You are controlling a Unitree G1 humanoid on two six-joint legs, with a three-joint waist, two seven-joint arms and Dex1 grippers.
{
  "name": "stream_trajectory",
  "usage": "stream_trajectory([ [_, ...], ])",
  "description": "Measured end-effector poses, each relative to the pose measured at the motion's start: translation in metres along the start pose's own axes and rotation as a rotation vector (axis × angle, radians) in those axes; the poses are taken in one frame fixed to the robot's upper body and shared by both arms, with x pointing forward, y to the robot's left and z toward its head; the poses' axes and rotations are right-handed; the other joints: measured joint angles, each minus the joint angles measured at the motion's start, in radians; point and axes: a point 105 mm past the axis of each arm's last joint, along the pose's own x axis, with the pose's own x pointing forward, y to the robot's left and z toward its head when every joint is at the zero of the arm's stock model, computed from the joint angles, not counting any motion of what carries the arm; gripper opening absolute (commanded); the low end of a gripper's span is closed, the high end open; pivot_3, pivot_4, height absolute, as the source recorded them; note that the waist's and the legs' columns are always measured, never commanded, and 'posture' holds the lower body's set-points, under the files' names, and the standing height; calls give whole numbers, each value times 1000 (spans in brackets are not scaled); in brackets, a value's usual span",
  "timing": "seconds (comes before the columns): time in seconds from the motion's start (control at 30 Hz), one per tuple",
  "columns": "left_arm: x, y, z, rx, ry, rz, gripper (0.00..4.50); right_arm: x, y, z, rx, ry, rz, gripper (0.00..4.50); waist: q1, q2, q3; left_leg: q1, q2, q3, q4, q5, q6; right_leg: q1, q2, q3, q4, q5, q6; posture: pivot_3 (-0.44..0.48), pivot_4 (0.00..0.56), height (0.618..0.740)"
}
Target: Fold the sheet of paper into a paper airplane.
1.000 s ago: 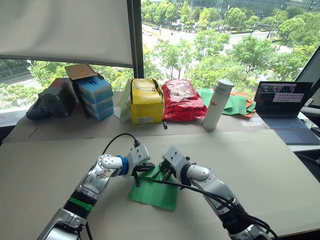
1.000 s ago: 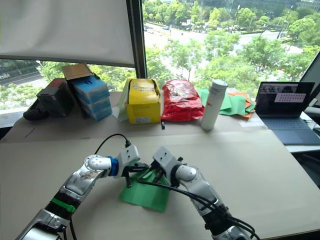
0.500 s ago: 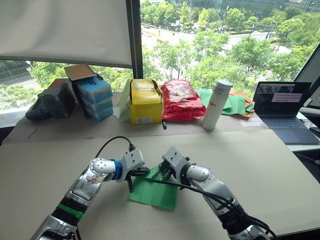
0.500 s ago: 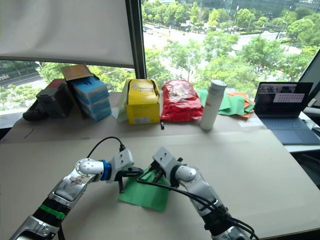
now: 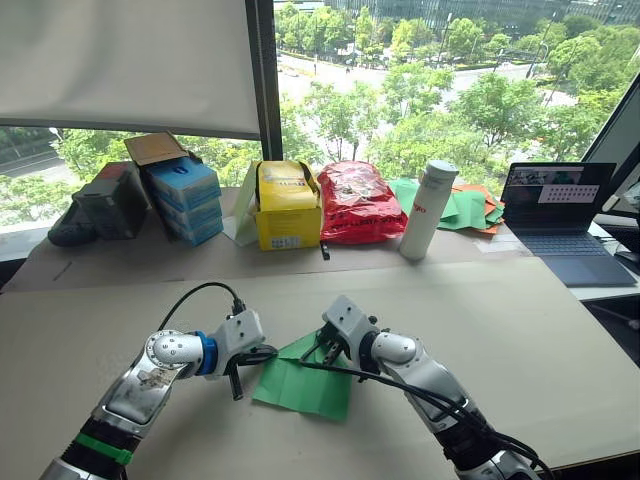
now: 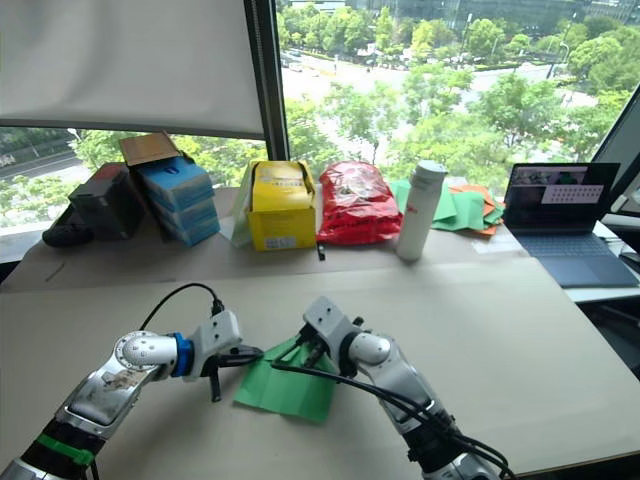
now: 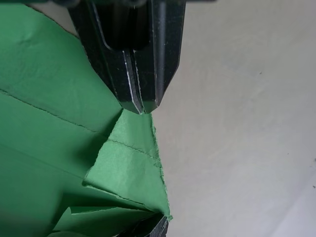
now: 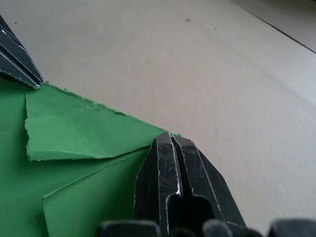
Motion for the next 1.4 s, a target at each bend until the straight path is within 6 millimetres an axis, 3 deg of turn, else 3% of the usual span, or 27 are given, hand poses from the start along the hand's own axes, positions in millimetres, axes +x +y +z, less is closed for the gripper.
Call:
stream_trajectory([
  [0.17,-7,-2,-5,-3,18,5,16,0,0,-1,1,3,6,0,0,1,0,1,0,0,-1,0,0,0,-1,0,0,0,0,0,150,740],
  [0.47,-17,17,2,-83,-2,38,16,0,0,0,-3,-1,12,0,1,0,0,-2,0,0,-1,0,-1,-2,-1,0,0,0,0,0,150,740],
  [0.6,-21,38,40,-110,-158,67,16,-2,-3,0,-7,1,4,0,9,0,0,-6,-1,-1,2,0,0,-3,-1,-2,0,0,0,0,150,740],
  [0.7,-11,34,49,-117,-197,32,16,-2,-3,1,-8,-4,6,0,7,0,1,-6,-1,0,2,-1,1,-3,1,-2,0,0,1,0,150,740],
  [0.8,10,16,45,-146,-194,-59,16,-2,-4,2,-8,-8,5,0,6,0,1,-8,-1,0,2,-1,0,-4,5,-2,-1,0,1,0,150,740],
  [1.0,28,10,29,-164,-141,-88,16,-6,-8,2,68,-13,-1,0,10,-1,2,-9,-1,0,3,-1,1,-4,5,-3,-1,0,1,0,150,740],
  [1.4,40,3,32,32,-124,-124,16,-32,-20,5,201,-35,-6,0,23,0,2,-9,-1,-1,3,-2,2,-3,3,-3,-2,1,1,0,150,740],
])
